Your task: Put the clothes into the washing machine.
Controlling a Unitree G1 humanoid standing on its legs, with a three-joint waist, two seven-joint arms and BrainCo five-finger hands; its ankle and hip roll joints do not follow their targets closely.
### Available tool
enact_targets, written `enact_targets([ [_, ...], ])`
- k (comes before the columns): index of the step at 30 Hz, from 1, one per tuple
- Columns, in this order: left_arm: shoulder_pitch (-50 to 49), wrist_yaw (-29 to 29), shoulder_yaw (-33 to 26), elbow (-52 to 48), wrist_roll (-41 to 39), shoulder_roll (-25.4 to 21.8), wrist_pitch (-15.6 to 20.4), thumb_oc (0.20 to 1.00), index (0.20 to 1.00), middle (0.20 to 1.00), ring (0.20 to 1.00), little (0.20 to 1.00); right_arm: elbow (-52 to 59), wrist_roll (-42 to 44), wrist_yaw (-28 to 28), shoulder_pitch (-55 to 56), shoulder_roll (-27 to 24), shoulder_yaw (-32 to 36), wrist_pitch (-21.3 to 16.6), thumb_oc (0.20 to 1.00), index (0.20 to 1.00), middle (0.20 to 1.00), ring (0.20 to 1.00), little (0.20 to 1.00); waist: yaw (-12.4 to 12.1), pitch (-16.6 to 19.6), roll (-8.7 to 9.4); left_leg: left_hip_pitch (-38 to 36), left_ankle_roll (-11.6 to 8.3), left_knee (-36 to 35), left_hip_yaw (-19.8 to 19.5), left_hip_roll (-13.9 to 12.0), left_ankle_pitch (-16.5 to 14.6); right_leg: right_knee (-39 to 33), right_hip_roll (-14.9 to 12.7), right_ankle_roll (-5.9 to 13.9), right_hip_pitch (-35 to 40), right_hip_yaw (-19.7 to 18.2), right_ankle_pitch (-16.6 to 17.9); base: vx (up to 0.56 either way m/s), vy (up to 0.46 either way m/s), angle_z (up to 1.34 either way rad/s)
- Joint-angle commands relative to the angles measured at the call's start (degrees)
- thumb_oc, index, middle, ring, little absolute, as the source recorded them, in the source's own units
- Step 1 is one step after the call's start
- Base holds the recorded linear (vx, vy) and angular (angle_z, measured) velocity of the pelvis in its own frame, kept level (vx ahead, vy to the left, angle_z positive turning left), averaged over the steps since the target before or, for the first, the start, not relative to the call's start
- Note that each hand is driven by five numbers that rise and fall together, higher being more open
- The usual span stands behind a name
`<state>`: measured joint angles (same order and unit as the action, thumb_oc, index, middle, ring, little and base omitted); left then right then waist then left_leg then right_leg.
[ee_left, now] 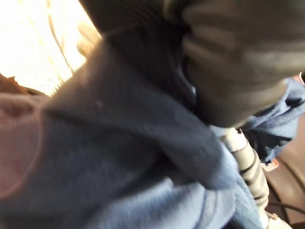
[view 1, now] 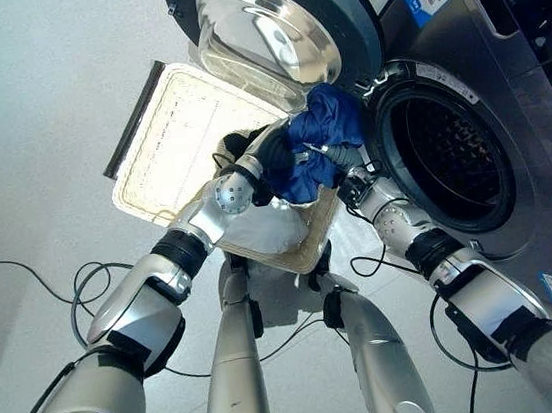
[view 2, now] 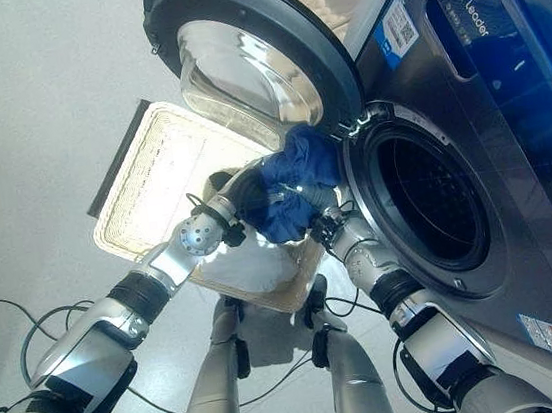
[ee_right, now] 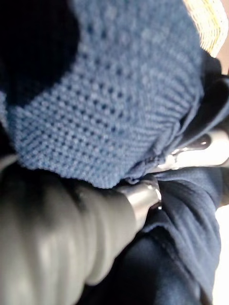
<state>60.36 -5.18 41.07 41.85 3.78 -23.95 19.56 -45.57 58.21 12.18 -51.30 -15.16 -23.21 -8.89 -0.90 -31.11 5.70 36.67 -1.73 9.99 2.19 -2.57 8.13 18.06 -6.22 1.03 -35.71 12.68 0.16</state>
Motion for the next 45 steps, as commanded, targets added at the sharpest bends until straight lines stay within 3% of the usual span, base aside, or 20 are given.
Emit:
enact_targets([
  [1, 0.4, -3.7, 0.2, -1.4, 6.5, 6.5, 5.7, 1.0, 1.0, 1.0, 1.0, 1.0, 3.9, 3.8, 1.0, -3.3, 0.6, 2.4, -4.1, 0.2, 0.2, 0.2, 0.2, 0.2, -0.7, 1.3, -1.86, -2.2, -1.01, -1.4, 0.5, 3.7, -3.8, -0.5, 1.3, 5.52, -1.7, 0.7, 3.8, 0.0, 0.0, 0.0],
  [3, 0.7, -5.5, 0.4, -0.8, 9.4, 5.8, 6.7, 1.0, 1.0, 1.0, 1.0, 1.0, 3.5, 6.1, 1.1, -3.1, 0.5, 3.2, -4.9, 0.2, 0.2, 0.2, 0.2, 0.2, -0.6, 1.3, -1.86, -2.2, -1.05, -1.3, 0.7, 3.6, -3.8, -0.4, 1.4, 5.46, -1.7, 0.7, 3.8, 0.0, 0.0, 0.0],
  [4, 0.8, -11.2, 0.6, 0.2, 14.8, 3.5, 9.6, 1.0, 1.0, 1.0, 1.0, 1.0, 2.0, 10.3, 1.2, -2.0, -0.1, 5.2, -6.3, 0.2, 0.2, 0.2, 0.2, 0.2, -0.4, 1.3, -2.27, -2.7, -1.25, -1.4, 1.0, 3.5, -4.0, -0.5, 1.4, 5.4, -1.4, 0.6, 3.6, 0.0, 0.0, 0.0],
  [19, -1.4, -28.0, 1.9, 4.4, 25.7, -2.5, 15.5, 1.0, 1.0, 1.0, 1.0, 1.0, -2.5, 17.3, 4.1, 0.3, -4.3, 8.1, -6.1, 0.2, 0.2, 0.2, 0.2, 0.2, -0.1, 1.3, -3.78, -2.2, -1.8, -1.8, 1.6, 3.6, -3.9, -1.2, 1.5, 4.79, -1.8, 0.5, 3.0, 0.0, 0.016, -0.07],
  [20, -1.8, -31.3, 1.7, 4.6, 26.2, -3.3, 15.9, 1.0, 1.0, 1.0, 1.0, 1.0, -2.9, 17.6, 3.9, 0.4, -5.1, 8.2, -6.1, 0.2, 0.2, 0.2, 0.2, 0.2, -0.1, 1.3, -4.01, -2.1, -1.89, -1.8, 1.7, 3.7, -3.8, -1.3, 1.6, 4.68, -1.9, 0.5, 2.9, 0.0, 0.007, -0.04],
  [28, -5.2, -37.1, -2.5, 6.0, 22.8, -3.0, 17.2, 1.0, 1.0, 1.0, 1.0, 1.0, -4.6, 16.8, 2.1, 1.3, -5.7, 9.6, -7.3, 0.2, 0.2, 0.2, 0.2, 0.2, -0.4, 1.3, -4.55, -1.6, -2.07, -1.8, 1.6, 3.9, -3.7, -1.4, 1.7, 4.26, -2.2, 0.5, 2.4, 0.0, 0.0, -0.01],
  [34, -7.6, -41.2, -5.9, 5.8, 21.1, -2.6, 16.6, 1.0, 1.0, 1.0, 1.0, 1.0, -6.4, 17.3, -2.1, 2.3, -5.8, 12.1, -7.7, 0.2, 0.2, 0.2, 0.2, 0.2, -0.5, 1.3, -4.8, -0.8, -2.17, -1.6, 1.7, 3.9, -3.6, -0.9, 2.0, 3.96, -2.8, 0.6, 2.1, 0.0, -0.006, -0.02],
  [38, -8.9, -42.6, -8.2, 5.8, 18.2, -1.7, 17.8, 1.0, 1.0, 1.0, 1.0, 1.0, -9.9, 23.9, -1.8, 2.8, -5.2, 15.3, -6.7, 0.2, 0.2, 0.2, 0.2, 0.2, -0.5, 1.3, -5.18, -0.3, -2.13, -1.7, 1.7, 4.0, -3.6, -0.9, 2.2, 3.84, -3.3, 0.5, 2.0, 0.0, -0.001, -0.01],
  [45, -12.4, -44.3, -12.3, 1.8, 10.2, 0.9, 21.7, 1.0, 1.0, 1.0, 1.0, 1.0, -14.1, 45.2, 2.2, 1.6, -3.7, 22.4, -3.6, 0.2, 0.2, 0.2, 0.2, 0.2, -1.1, 1.3, -6.76, 0.6, -1.82, -1.7, 1.4, 4.6, -3.8, -0.9, 2.4, 3.68, -4.4, 0.4, 2.1, 0.0, 0.0, -0.01],
])
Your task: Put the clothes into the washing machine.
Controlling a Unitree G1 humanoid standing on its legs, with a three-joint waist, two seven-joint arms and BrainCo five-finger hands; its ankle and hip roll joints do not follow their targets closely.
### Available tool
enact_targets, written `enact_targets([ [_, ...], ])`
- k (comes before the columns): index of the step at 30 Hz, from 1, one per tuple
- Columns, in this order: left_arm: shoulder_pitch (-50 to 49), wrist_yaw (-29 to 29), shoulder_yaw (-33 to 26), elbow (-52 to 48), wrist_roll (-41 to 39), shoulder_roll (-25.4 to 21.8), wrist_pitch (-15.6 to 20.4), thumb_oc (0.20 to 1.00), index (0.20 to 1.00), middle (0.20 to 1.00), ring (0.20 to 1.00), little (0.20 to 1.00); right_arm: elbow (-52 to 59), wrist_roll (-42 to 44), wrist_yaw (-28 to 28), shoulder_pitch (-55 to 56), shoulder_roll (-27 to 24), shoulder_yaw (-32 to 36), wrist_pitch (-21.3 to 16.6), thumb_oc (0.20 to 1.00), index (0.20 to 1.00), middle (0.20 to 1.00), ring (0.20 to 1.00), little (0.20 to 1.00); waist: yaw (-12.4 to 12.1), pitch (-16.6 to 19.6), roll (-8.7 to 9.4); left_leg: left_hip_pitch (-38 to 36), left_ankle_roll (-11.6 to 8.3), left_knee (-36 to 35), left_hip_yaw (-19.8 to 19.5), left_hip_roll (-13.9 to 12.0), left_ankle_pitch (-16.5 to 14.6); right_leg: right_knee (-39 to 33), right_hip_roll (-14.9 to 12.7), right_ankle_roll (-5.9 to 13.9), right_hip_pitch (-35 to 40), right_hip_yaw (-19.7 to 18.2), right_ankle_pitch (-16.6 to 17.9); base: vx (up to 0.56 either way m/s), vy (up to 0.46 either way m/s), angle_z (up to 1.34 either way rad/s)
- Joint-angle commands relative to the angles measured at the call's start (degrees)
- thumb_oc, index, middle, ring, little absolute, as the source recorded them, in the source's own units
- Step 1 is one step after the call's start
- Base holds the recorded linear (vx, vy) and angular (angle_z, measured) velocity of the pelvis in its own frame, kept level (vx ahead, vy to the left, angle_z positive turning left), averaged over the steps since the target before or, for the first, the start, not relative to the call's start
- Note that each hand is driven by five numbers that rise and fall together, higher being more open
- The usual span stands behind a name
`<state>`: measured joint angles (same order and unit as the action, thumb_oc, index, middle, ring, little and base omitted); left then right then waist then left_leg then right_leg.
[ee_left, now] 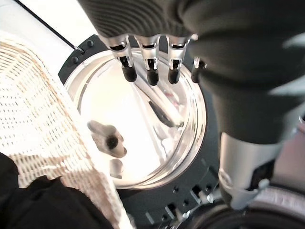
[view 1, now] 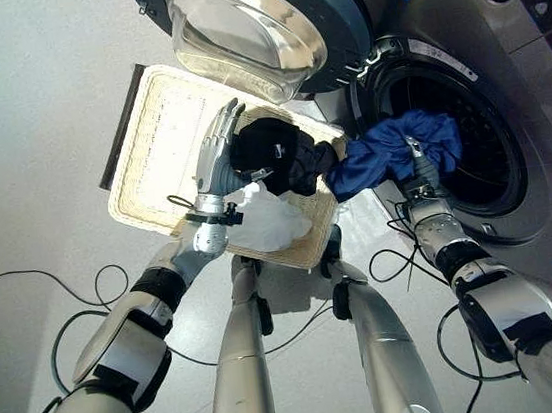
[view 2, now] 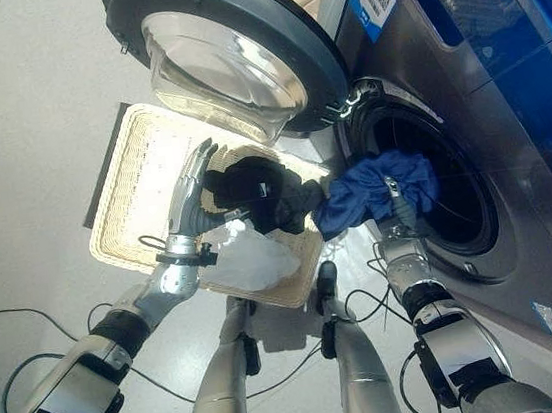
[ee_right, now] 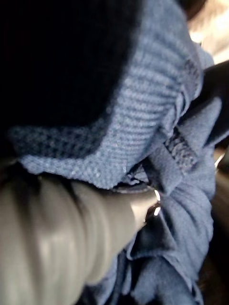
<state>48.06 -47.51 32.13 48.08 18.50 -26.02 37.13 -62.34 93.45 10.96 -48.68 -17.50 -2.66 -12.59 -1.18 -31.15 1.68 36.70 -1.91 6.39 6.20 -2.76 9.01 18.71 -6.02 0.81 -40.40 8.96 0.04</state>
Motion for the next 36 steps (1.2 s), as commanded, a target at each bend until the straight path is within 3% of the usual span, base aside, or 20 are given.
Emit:
enact_targets([
  [1, -0.1, -2.0, -3.4, -4.4, -4.5, 3.0, 4.1, 1.0, 1.0, 1.0, 1.0, 1.0, 2.7, 10.0, 3.4, -1.0, -1.4, 1.9, 0.1, 0.2, 0.2, 0.2, 0.2, 0.2, -0.8, 1.4, -2.75, 0.6, -1.63, 1.9, -2.6, 4.8, -4.7, -1.6, 2.2, 3.9, 0.3, 4.1, 2.2, 0.02, -0.018, -0.04],
  [4, -2.3, -1.3, -4.1, -8.6, -8.7, 3.8, 5.0, 1.0, 1.0, 1.0, 1.0, 1.0, 3.0, 18.9, 3.4, -2.3, -0.8, 4.6, -0.7, 0.2, 0.2, 0.2, 0.2, 0.2, -1.2, 1.4, -3.8, 1.3, -1.4, 2.3, -2.9, 5.3, -4.8, -1.5, 2.0, 3.79, -0.2, 4.3, 2.4, 0.0, -0.017, -0.02],
  [15, -5.8, 0.4, -4.2, -19.6, -12.1, 2.5, 4.6, 1.0, 1.0, 1.0, 1.0, 1.0, 5.0, 19.5, -2.4, -7.9, -3.1, 10.6, -6.0, 0.2, 0.2, 0.2, 0.2, 0.2, -2.6, 1.4, -6.25, 2.4, -0.91, 3.8, -3.7, 6.3, -5.3, 0.0, 0.9, 3.61, -1.1, 5.2, 2.0, 0.01, -0.009, 0.02],
  [21, -8.1, 2.5, -4.9, -27.4, -14.1, 0.2, 3.1, 1.0, 1.0, 1.0, 1.0, 1.0, 10.0, 19.5, -5.0, -10.8, -5.3, 13.7, -15.1, 0.2, 0.2, 0.2, 0.2, 0.2, -3.5, 1.4, -7.37, 2.7, -0.58, 4.5, -4.1, 6.8, -5.7, 1.2, 0.4, 3.54, -1.4, 5.7, 1.6, 0.02, -0.004, 0.03],
  [24, -8.5, 3.0, -4.8, -28.2, -14.2, -0.2, 2.6, 1.0, 1.0, 1.0, 1.0, 1.0, 10.5, 19.5, -5.3, -11.0, -5.8, 14.1, -16.4, 0.2, 0.2, 0.2, 0.2, 0.2, -3.5, 1.4, -7.45, 2.7, -0.54, 4.6, -4.2, 6.9, -5.7, 1.3, 0.3, 3.55, -1.5, 5.8, 1.5, 0.0, 0.0, 0.0],
  [27, -9.4, 4.8, -3.5, -30.5, -13.4, -1.8, 0.1, 1.0, 1.0, 1.0, 1.0, 1.0, 12.0, 19.5, -10.0, -12.0, -8.4, 15.7, -24.1, 0.2, 0.2, 0.2, 0.2, 0.2, -3.7, 1.4, -7.72, 2.6, -0.37, 4.9, -4.2, 7.0, -5.9, 1.8, -0.1, 3.66, -1.5, 6.1, 1.6, 0.01, -0.011, 0.01],
  [36, -7.9, 6.0, -1.1, -31.7, -15.9, -4.9, -0.5, 1.0, 1.0, 1.0, 1.0, 1.0, 7.2, 19.5, -18.7, -11.8, -15.3, 18.0, -32.3, 0.2, 0.2, 0.2, 0.2, 0.2, -3.1, 1.4, -7.88, 2.3, -0.26, 5.0, -3.4, 6.7, -5.9, 2.3, -0.2, 3.95, -1.5, 6.0, 1.9, 0.01, -0.004, 0.05],
])
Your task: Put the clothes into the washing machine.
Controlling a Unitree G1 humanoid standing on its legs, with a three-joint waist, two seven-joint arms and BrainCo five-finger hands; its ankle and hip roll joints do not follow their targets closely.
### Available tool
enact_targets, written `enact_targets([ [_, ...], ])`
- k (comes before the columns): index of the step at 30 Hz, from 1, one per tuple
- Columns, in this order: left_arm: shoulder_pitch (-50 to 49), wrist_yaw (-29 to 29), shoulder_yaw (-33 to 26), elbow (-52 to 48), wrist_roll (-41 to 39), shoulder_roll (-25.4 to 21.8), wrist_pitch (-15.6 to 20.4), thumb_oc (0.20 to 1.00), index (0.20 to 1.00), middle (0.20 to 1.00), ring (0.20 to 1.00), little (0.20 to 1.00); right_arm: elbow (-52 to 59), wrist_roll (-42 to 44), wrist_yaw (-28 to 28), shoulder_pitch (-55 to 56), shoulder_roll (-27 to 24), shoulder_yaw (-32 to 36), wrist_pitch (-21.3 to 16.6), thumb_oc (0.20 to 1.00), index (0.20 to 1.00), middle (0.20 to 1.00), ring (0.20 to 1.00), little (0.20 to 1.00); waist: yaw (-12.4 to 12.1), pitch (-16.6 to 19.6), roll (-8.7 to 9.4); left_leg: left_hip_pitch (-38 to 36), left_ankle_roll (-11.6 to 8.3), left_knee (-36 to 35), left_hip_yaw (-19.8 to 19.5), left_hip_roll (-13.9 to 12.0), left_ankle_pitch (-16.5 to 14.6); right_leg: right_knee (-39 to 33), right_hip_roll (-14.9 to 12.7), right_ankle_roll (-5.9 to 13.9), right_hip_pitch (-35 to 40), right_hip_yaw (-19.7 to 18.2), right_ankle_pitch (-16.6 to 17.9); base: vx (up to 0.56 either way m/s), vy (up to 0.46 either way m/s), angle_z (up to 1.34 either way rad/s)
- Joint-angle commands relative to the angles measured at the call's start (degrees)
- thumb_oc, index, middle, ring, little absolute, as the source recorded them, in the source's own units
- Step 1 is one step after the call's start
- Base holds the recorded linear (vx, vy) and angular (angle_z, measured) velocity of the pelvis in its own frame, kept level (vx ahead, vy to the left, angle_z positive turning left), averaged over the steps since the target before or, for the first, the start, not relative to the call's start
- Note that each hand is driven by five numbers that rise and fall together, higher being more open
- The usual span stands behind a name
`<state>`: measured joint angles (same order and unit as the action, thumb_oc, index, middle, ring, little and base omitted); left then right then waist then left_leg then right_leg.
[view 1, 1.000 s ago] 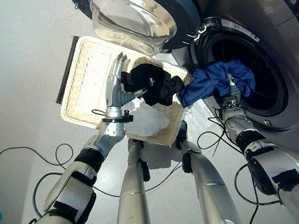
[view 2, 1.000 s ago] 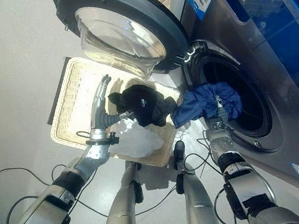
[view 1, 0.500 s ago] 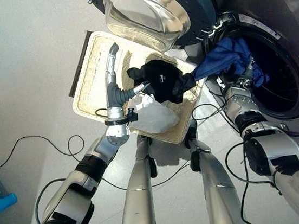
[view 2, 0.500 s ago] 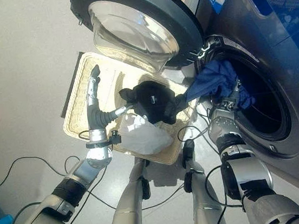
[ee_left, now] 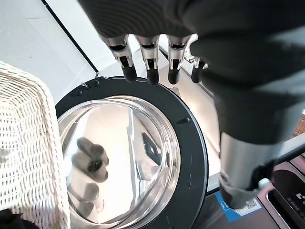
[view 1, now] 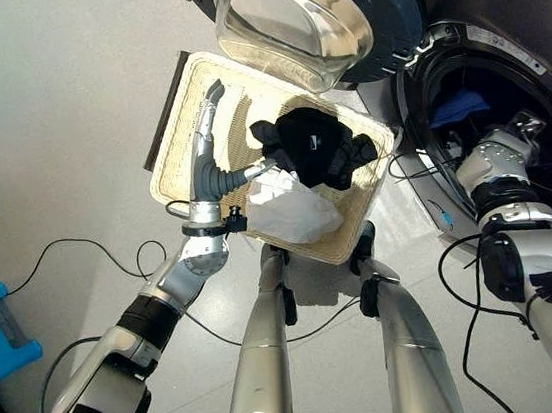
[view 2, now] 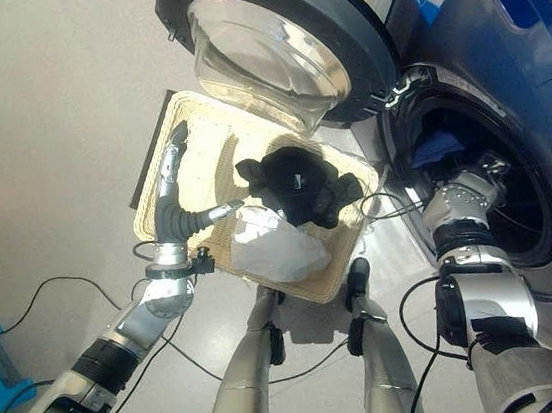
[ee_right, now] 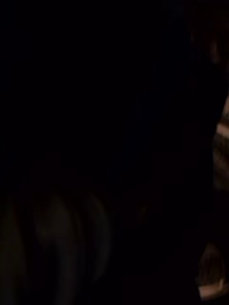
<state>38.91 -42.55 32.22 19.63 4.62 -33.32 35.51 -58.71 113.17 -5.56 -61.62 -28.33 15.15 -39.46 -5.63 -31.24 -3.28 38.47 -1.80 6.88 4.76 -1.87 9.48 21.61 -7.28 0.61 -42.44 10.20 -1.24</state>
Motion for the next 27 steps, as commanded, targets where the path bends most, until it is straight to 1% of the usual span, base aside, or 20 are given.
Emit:
enact_targets([
  [1, 1.3, 1.7, -0.9, -3.1, -2.1, 2.4, 0.7, 1.0, 1.0, 1.0, 1.0, 1.0, 3.4, -0.2, -2.7, 1.1, -4.7, 0.2, -6.1, 0.2, 0.2, 0.2, 0.2, 0.2, 1.4, 1.4, -2.89, 0.6, -0.37, 4.5, -1.9, 5.8, -6.4, -0.7, 1.0, 4.18, 0.6, 4.8, 3.2, 0.0, 0.0, 0.0],
  [2, 1.5, 2.3, -0.7, -2.9, -2.0, 2.4, 0.2, 1.0, 1.0, 1.0, 1.0, 1.0, 3.4, -0.2, -3.1, 1.0, -4.8, 0.3, -6.6, 0.2, 0.2, 0.2, 0.2, 0.2, 1.4, 1.4, -2.88, 0.6, -0.37, 4.5, -1.9, 5.8, -6.4, -0.7, 1.0, 4.21, 0.6, 4.8, 3.3, 0.0, 0.0, 0.0],
  [4, 2.0, 4.2, 0.9, -1.8, -1.4, 2.1, -4.5, 1.0, 1.0, 1.0, 1.0, 1.0, 3.6, -0.2, -5.7, 0.8, -5.5, 0.2, -9.2, 0.2, 0.2, 0.2, 0.2, 0.2, 1.8, 1.4, -2.92, 0.7, -0.4, 4.6, -1.7, 5.7, -6.3, -0.8, 1.0, 4.3, 0.5, 4.8, 3.6, 0.0, 0.0, 0.0],
  [5, 2.2, 4.3, 1.0, -1.9, -1.5, 2.2, -5.0, 1.0, 1.0, 1.0, 1.0, 1.0, 3.7, -0.2, -6.0, 0.8, -5.5, 0.2, -9.5, 0.2, 0.2, 0.2, 0.2, 0.2, 1.7, 1.4, -2.9, 0.7, -0.4, 4.6, -1.7, 5.7, -6.3, -0.8, 1.0, 4.3, 0.5, 4.8, 3.6, 0.0, 0.0, 0.0],
  [6, 3.0, 6.5, 3.5, -0.4, -1.4, 1.8, -10.7, 1.0, 1.0, 1.0, 1.0, 1.0, 3.8, -0.2, -6.9, 0.2, -6.3, -0.3, -11.4, 0.2, 0.2, 0.2, 0.2, 0.2, 2.2, 1.4, -2.95, 0.9, -0.43, 4.6, -1.4, 5.5, -6.1, -0.9, 1.0, 4.38, 0.3, 4.6, 3.8, 0.0, 0.0, 0.0],
  [7, 3.4, 6.9, 5.4, 0.6, -0.4, 1.5, -13.9, 1.0, 1.0, 1.0, 1.0, 1.0, 4.1, -0.2, -7.2, 0.0, -6.7, -0.6, -12.6, 0.2, 0.2, 0.2, 0.2, 0.2, 2.3, 1.4, -2.93, 0.7, -0.48, 4.6, -1.3, 5.5, -6.3, -1.0, 1.0, 4.47, 0.5, 4.5, 3.7, 0.0, 0.0, 0.0],
  [9, 3.9, 7.9, 7.6, 1.7, -0.4, 0.5, -16.9, 1.0, 1.0, 1.0, 1.0, 1.0, 4.6, -0.2, -7.9, -0.3, -7.2, -1.1, -14.2, 0.2, 0.2, 0.2, 0.2, 0.2, 2.6, 1.4, -3.05, 0.9, -0.5, 4.5, -1.2, 5.4, -6.1, -1.4, 1.1, 4.49, 0.3, 4.4, 4.0, -0.01, 0.006, -0.02],
  [10, 4.7, 9.1, 10.5, 2.5, -1.2, -0.2, -20.4, 1.0, 1.0, 1.0, 1.0, 1.0, 5.0, -0.2, -8.9, -0.9, -7.8, -1.9, -16.8, 0.2, 0.2, 0.2, 0.2, 0.2, 2.8, 1.4, -3.19, 0.8, -0.57, 4.2, -0.8, 5.3, -5.9, -1.9, 1.0, 4.57, 0.4, 4.3, 4.2, -0.01, 0.011, -0.04],
  [12, 5.0, 9.4, 11.1, 2.7, -1.6, -0.3, -21.3, 1.0, 1.0, 1.0, 1.0, 1.0, 5.1, -0.2, -9.0, -1.0, -7.9, -2.0, -17.2, 0.2, 0.2, 0.2, 0.2, 0.2, 2.8, 1.4, -3.24, 0.8, -0.58, 4.1, -0.7, 5.3, -5.8, -2.0, 1.0, 4.6, 0.4, 4.3, 4.3, -0.01, 0.007, -0.05],
  [13, 5.8, 10.2, 13.8, 3.7, -2.0, -1.1, -23.6, 1.0, 1.0, 1.0, 1.0, 1.0, 4.8, -0.2, -8.7, -1.5, -8.5, -2.5, -17.4, 0.2, 0.2, 0.2, 0.2, 0.2, 3.1, 1.4, -3.62, 0.8, -0.66, 3.9, -0.5, 5.3, -5.7, -2.3, 0.9, 4.71, 0.4, 4.2, 4.4, -0.01, 0.008, -0.05],
  [14, 6.2, 10.2, 14.8, 4.0, -1.9, -1.2, -24.3, 1.0, 1.0, 1.0, 1.0, 1.0, 4.6, -0.2, -8.7, -1.7, -8.6, -2.6, -17.2, 0.655, 0.655, 0.655, 0.655, 0.655, 3.1, 1.4, -3.72, 0.8, -0.68, 3.9, -0.4, 5.3, -5.6, -2.5, 0.9, 4.74, 0.3, 4.2, 4.5, -0.02, 0.012, -0.05],
  [15, 6.8, 10.3, 15.6, 4.2, -2.0, -1.3, -25.4, 1.0, 1.0, 1.0, 1.0, 1.0, 4.5, -0.2, -8.4, -2.0, -8.6, -2.7, -16.9, 1.0, 1.0, 1.0, 1.0, 1.0, 3.2, 1.4, -3.82, 0.8, -0.69, 3.8, -0.3, 5.2, -5.6, -2.6, 0.9, 4.77, 0.3, 4.3, 4.6, 0.0, 0.0, 0.0],
  [17, 7.7, 11.5, 16.7, 4.6, -2.5, -1.3, -27.1, 1.0, 1.0, 1.0, 1.0, 1.0, 4.3, -0.2, -7.7, -2.3, -8.5, -3.1, -16.2, 1.0, 1.0, 1.0, 1.0, 1.0, 3.4, 1.4, -4.0, 0.9, -0.7, 3.7, 0.1, 5.1, -5.5, -2.8, 0.8, 4.79, 0.2, 4.3, 4.7, -0.01, 0.006, -0.02],
  [18, 8.6, 13.3, 17.8, 5.2, -3.1, -1.2, -30.2, 1.0, 1.0, 1.0, 1.0, 1.0, 4.4, -0.2, -7.6, -2.5, -8.1, -3.3, -15.8, 1.0, 1.0, 1.0, 1.0, 1.0, 3.6, 1.4, -4.06, 1.2, -0.78, 3.7, 0.2, 5.1, -5.4, -3.0, 0.8, 4.84, 0.0, 4.2, 4.8, -0.03, 0.013, -0.03],
  [19, 9.1, 14.1, 18.6, 5.8, -3.4, -0.9, -32.1, 1.0, 1.0, 1.0, 1.0, 1.0, 4.3, -0.2, -7.6, -2.6, -7.8, -3.7, -15.5, 1.0, 1.0, 1.0, 1.0, 1.0, 3.8, 1.4, -4.09, 1.3, -0.82, 3.7, 0.3, 5.2, -5.3, -3.1, 0.8, 4.89, -0.1, 4.2, 5.0, 0.0, 0.0, 0.0],
  [21, 9.6, 14.8, 19.2, 6.4, -3.9, -0.6, -34.4, 1.0, 1.0, 1.0, 1.0, 1.0, 4.1, -0.2, -7.1, -2.9, -7.5, -3.9, -14.9, 1.0, 1.0, 1.0, 1.0, 1.0, 3.9, 1.4, -4.12, 1.4, -0.85, 3.7, 0.4, 5.2, -5.3, -3.2, 0.8, 4.9, -0.3, 4.0, 5.1, 0.0, 0.001, -0.02],
  [22, 9.8, 14.9, 19.3, 6.4, -3.9, -0.5, -34.7, 1.0, 1.0, 1.0, 1.0, 1.0, 4.0, -0.2, -6.9, -2.9, -7.5, -3.8, -14.7, 1.0, 1.0, 1.0, 1.0, 1.0, 3.9, 1.4, -4.12, 1.5, -0.85, 3.7, 0.4, 5.2, -5.2, -3.2, 0.8, 4.9, -0.3, 4.0, 5.2, -0.01, 0.002, -0.04],
  [23, 10.6, 16.4, 19.8, 7.2, -4.6, -0.3, -37.5, 1.0, 1.0, 1.0, 1.0, 1.0, 3.7, -0.2, -6.2, -3.3, -6.9, -3.9, -14.1, 1.0, 1.0, 1.0, 1.0, 1.0, 4.0, 1.4, -4.23, 1.6, -0.89, 3.8, 0.5, 5.1, -5.2, -3.2, 0.8, 5.0, -0.5, 4.0, 5.2, 0.0, 0.0, 0.0],
  [24, 11.3, 17.3, 20.5, 8.1, -5.1, -0.1, -39.4, 1.0, 1.0, 1.0, 1.0, 1.0, 3.5, -0.2, -6.1, -3.7, -6.6, -4.2, -13.7, 1.0, 1.0, 1.0, 1.0, 1.0, 4.1, 1.4, -4.24, 1.7, -0.92, 3.7, 0.6, 5.1, -5.2, -3.4, 0.8, 5.07, -0.5, 3.9, 5.4, 0.0, 0.0, 0.0],
  [27, 12.5, 18.9, 21.7, 9.5, -5.4, 0.2, -42.1, 1.0, 1.0, 1.0, 1.0, 1.0, 3.5, -0.2, -5.8, -4.0, -6.0, -4.5, -12.7, 1.0, 1.0, 1.0, 1.0, 1.0, 4.3, 1.4, -4.36, 1.9, -0.95, 3.5, 0.9, 5.1, -5.0, -3.8, 0.7, 5.17, -0.7, 3.9, 5.6, 0.0, 0.0, 0.0],
])
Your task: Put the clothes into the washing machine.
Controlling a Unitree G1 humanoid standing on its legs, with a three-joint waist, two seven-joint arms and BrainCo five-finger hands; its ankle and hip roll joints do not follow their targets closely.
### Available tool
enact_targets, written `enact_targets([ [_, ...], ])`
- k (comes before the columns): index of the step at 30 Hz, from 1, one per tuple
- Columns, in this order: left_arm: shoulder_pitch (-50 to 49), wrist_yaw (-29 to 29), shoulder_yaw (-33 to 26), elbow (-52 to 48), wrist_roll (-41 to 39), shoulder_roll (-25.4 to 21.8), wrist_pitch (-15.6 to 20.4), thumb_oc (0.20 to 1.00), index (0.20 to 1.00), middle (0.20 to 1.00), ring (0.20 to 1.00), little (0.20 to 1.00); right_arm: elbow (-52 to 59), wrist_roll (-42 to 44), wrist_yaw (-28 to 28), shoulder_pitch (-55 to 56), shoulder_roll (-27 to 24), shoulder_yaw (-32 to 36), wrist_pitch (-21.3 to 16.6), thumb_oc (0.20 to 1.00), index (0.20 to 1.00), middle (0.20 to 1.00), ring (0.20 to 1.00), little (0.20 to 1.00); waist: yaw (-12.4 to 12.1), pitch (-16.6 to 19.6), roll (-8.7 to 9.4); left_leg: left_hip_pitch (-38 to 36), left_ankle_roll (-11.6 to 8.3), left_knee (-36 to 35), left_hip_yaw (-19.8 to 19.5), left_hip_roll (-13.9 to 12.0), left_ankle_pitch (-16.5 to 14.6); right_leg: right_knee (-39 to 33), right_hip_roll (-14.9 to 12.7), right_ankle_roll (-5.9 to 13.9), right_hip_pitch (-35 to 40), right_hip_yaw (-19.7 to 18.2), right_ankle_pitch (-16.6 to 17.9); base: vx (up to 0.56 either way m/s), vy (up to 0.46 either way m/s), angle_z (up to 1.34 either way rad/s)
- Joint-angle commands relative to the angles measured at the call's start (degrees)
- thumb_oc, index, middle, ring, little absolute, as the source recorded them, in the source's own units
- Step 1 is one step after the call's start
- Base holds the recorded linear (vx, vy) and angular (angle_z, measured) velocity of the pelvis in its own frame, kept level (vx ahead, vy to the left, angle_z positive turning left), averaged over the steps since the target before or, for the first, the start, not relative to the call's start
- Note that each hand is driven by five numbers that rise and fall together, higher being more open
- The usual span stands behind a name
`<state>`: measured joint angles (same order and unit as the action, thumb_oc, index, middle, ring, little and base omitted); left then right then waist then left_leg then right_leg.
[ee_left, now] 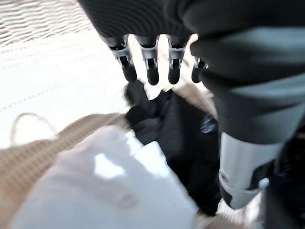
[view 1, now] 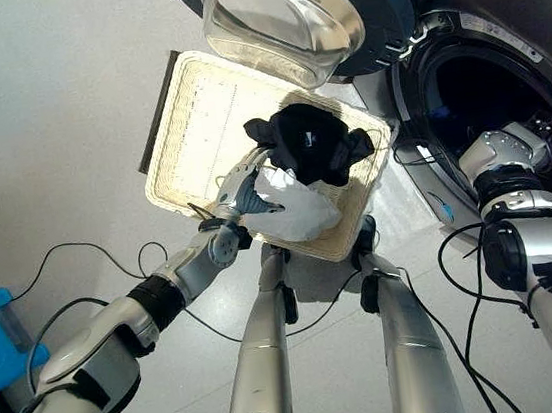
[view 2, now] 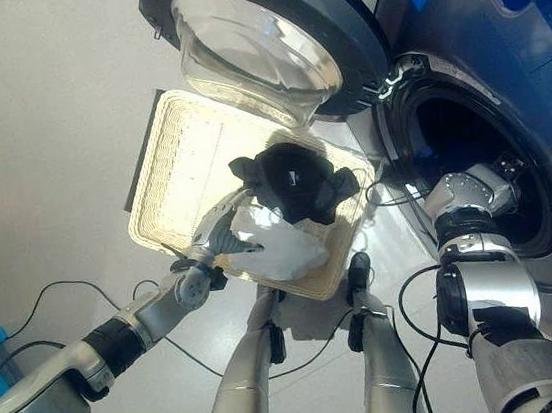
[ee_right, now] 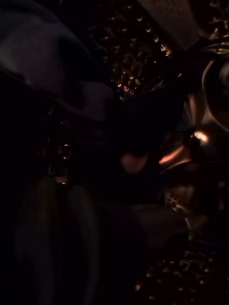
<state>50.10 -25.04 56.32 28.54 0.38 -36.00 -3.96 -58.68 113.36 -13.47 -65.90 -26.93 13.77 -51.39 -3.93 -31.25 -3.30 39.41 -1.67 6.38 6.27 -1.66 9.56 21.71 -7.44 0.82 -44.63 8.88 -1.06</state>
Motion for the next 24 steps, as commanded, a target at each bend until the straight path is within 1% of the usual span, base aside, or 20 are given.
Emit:
enact_targets([
  [1, 1.5, 1.5, -2.4, 0.7, -1.1, 2.9, -3.1, 1.0, 1.0, 1.0, 1.0, 1.0, 3.4, -0.4, 2.3, 0.3, -7.4, -3.0, -0.6, 1.0, 1.0, 1.0, 1.0, 1.0, 2.6, 1.5, -4.32, 0.9, -1.08, 4.0, -0.6, 4.9, -5.0, -3.9, 0.9, 4.96, 1.4, 5.3, 5.4, 0.0, 0.0, 0.0],
  [2, 2.1, 1.8, -1.7, 0.9, -1.0, 2.9, -4.8, 1.0, 1.0, 1.0, 1.0, 1.0, 3.6, -0.4, 2.3, 0.2, -6.9, -3.3, -0.7, 1.0, 1.0, 1.0, 1.0, 1.0, 2.7, 1.5, -4.33, 1.1, -1.12, 4.0, -0.6, 4.9, -5.0, -3.9, 0.9, 4.97, 1.3, 5.3, 5.5, 0.0, 0.0, 0.0],
  [3, 2.6, 1.8, -1.7, 1.4, -1.2, 2.9, -5.4, 1.0, 1.0, 1.0, 1.0, 1.0, 3.7, -0.4, 2.2, 0.1, -6.7, -3.2, -0.8, 1.0, 1.0, 1.0, 1.0, 1.0, 2.8, 1.5, -4.33, 1.1, -1.12, 4.0, -0.6, 4.9, -5.0, -3.9, 1.0, 4.99, 1.3, 5.2, 5.5, 0.0, 0.0, 0.0],
  [8, 4.1, 2.0, -2.1, 2.6, -1.8, 3.5, -5.5, 1.0, 1.0, 1.0, 1.0, 1.0, 4.6, -0.4, 2.8, 0.2, -5.3, -2.7, -1.5, 1.0, 1.0, 1.0, 1.0, 1.0, 2.9, 1.5, -4.18, 1.6, -1.16, 4.2, -0.6, 4.9, -5.0, -4.0, 0.9, 5.11, 0.8, 5.2, 5.7, 0.0, 0.0, 0.0],
  [10, 4.2, 2.4, -2.0, 2.8, -1.5, 3.7, -5.5, 1.0, 1.0, 1.0, 1.0, 1.0, 4.7, -0.4, 3.1, 0.4, -5.1, -2.6, -1.1, 1.0, 1.0, 1.0, 1.0, 1.0, 3.0, 1.5, -4.1, 1.8, -1.16, 4.3, -0.6, 4.9, -5.0, -4.0, 0.8, 5.11, 0.7, 5.2, 5.7, 0.0, 0.0, 0.0],
  [12, 4.0, 3.0, -1.9, 3.1, -1.0, 3.9, -6.0, 1.0, 1.0, 1.0, 1.0, 1.0, 3.4, -0.4, 3.1, 0.5, -5.2, -2.9, 2.4, 1.0, 1.0, 1.0, 1.0, 1.0, 3.0, 1.5, -3.96, 1.8, -1.11, 4.3, -0.7, 5.0, -5.0, -4.1, 0.9, 5.08, 0.7, 5.3, 5.8, 0.0, 0.0, 0.0],
  [13, 4.1, 3.2, -1.8, 3.3, -1.0, 3.9, -6.2, 1.0, 1.0, 1.0, 1.0, 1.0, 3.0, -0.4, 3.3, 0.4, -5.3, -2.9, 3.4, 1.0, 1.0, 1.0, 1.0, 1.0, 3.0, 1.5, -3.95, 1.9, -1.12, 4.4, -0.7, 5.0, -5.0, -4.1, 0.9, 5.07, 0.7, 5.3, 5.9, 0.0, 0.0, 0.0],
  [14, 4.2, 3.3, -1.5, 3.3, -0.9, 4.0, -6.7, 1.0, 1.0, 1.0, 1.0, 1.0, 2.3, -0.4, 3.7, 0.7, -5.3, -3.5, 5.2, 1.0, 1.0, 1.0, 1.0, 1.0, 3.0, 1.5, -3.88, 2.0, -1.11, 4.4, -0.7, 5.0, -5.0, -4.1, 0.9, 5.08, 0.7, 5.3, 5.9, 0.0, 0.0, 0.0],
  [15, 4.3, 3.8, -1.3, 3.2, -0.6, 3.8, -7.5, 1.0, 1.0, 1.0, 1.0, 1.0, -0.3, -0.4, 4.5, 0.8, -6.1, -4.6, 8.6, 1.0, 1.0, 1.0, 1.0, 1.0, 3.0, 1.5, -3.73, 2.1, -1.09, 4.6, -0.7, 4.9, -5.0, -4.1, 0.8, 5.09, 0.6, 5.3, 6.1, 0.0, 0.0, 0.0],
  [16, 4.3, 3.8, -1.3, 3.1, -0.6, 3.8, -7.6, 1.0, 1.0, 1.0, 1.0, 1.0, -0.6, -0.4, 4.6, 0.7, -6.3, -4.6, 8.8, 1.0, 1.0, 1.0, 1.0, 1.0, 3.0, 1.5, -3.75, 2.1, -1.09, 4.6, -0.7, 4.9, -5.0, -4.0, 0.8, 5.09, 0.6, 5.3, 6.1, 0.0, 0.0, 0.0],
  [17, 4.3, 4.2, -1.1, 3.0, -0.5, 3.5, -8.0, 1.0, 1.0, 1.0, 1.0, 1.0, -2.4, -0.4, 4.5, 1.2, -6.7, -5.9, 11.1, 1.0, 1.0, 1.0, 1.0, 1.0, 3.0, 1.5, -3.55, 2.2, -1.05, 4.7, -0.8, 4.9, -5.0, -3.9, 0.8, 5.12, 0.5, 5.3, 6.1, 0.0, 0.0, 0.0],
  [19, 4.3, 4.2, -1.1, 3.0, -0.5, 3.5, -8.0, 1.0, 1.0, 1.0, 1.0, 1.0, -2.4, -0.4, 4.5, 1.2, -6.7, -5.9, 11.1, 1.0, 1.0, 1.0, 1.0, 1.0, 3.0, 1.5, -3.55, 2.2, -1.05, 4.7, -0.8, 4.9, -5.0, -3.9, 0.8, 5.12, 0.5, 5.3, 6.1, 0.0, 0.0, 0.0],
  [20, 4.4, 4.4, -1.0, 2.9, -0.5, 3.4, -8.4, 1.0, 1.0, 1.0, 1.0, 1.0, -3.7, -0.4, 4.6, 1.2, -7.2, -6.5, 12.7, 1.0, 1.0, 1.0, 1.0, 1.0, 3.1, 1.5, -3.5, 2.2, -1.04, 4.8, -0.8, 4.9, -5.1, -3.9, 0.8, 5.12, 0.5, 5.3, 6.2, 0.0, 0.0, 0.0],
  [21, 4.8, 4.6, -0.6, 2.8, -0.9, 3.3, -9.8, 1.0, 1.0, 1.0, 1.0, 1.0, -8.5, -0.4, 4.4, 0.7, -8.4, -10.0, 17.0, 1.0, 1.0, 1.0, 1.0, 1.0, 3.1, 1.5, -3.38, 2.5, -0.99, 5.1, -0.6, 4.8, -5.1, -3.8, 0.9, 5.06, 0.4, 5.3, 6.2, 0.0, 0.0, 0.0],
  [22, 4.8, 4.6, -0.6, 2.8, -0.9, 3.3, -9.8, 1.0, 1.0, 1.0, 1.0, 1.0, -8.6, -0.4, 4.4, 0.6, -8.5, -10.1, 17.1, 1.0, 1.0, 1.0, 1.0, 1.0, 3.1, 1.5, -3.41, 2.5, -0.99, 5.1, -0.6, 4.8, -5.1, -3.8, 0.9, 5.06, 0.3, 5.3, 6.2, 0.04, -0.001, 0.0],
  [23, 5.0, 5.9, -0.5, 3.5, -0.2, 3.4, -11.3, 1.0, 1.0, 1.0, 1.0, 1.0, -11.3, -12.6, -1.4, 0.6, -9.4, -12.9, 19.7, 1.0, 1.0, 1.0, 1.0, 1.0, 3.0, 1.5, -3.16, 1.9, -0.95, 5.2, -0.5, 4.8, -5.7, -3.5, 1.0, 5.21, 0.8, 5.2, 5.6, 0.0, 0.0, 0.0],
  [24, 5.4, 6.6, -0.7, 3.8, 0.1, 3.3, -11.8, 1.0, 1.0, 1.0, 1.0, 1.0, -11.4, -18.3, -5.2, 0.0, -9.8, -13.5, 20.2, 1.0, 1.0, 1.0, 1.0, 1.0, 3.1, 1.5, -3.16, 2.7, -0.85, 5.2, -0.4, 4.8, -5.1, -3.7, 0.9, 5.03, 0.1, 5.3, 6.2, 0.0, 0.0, 0.0],
])
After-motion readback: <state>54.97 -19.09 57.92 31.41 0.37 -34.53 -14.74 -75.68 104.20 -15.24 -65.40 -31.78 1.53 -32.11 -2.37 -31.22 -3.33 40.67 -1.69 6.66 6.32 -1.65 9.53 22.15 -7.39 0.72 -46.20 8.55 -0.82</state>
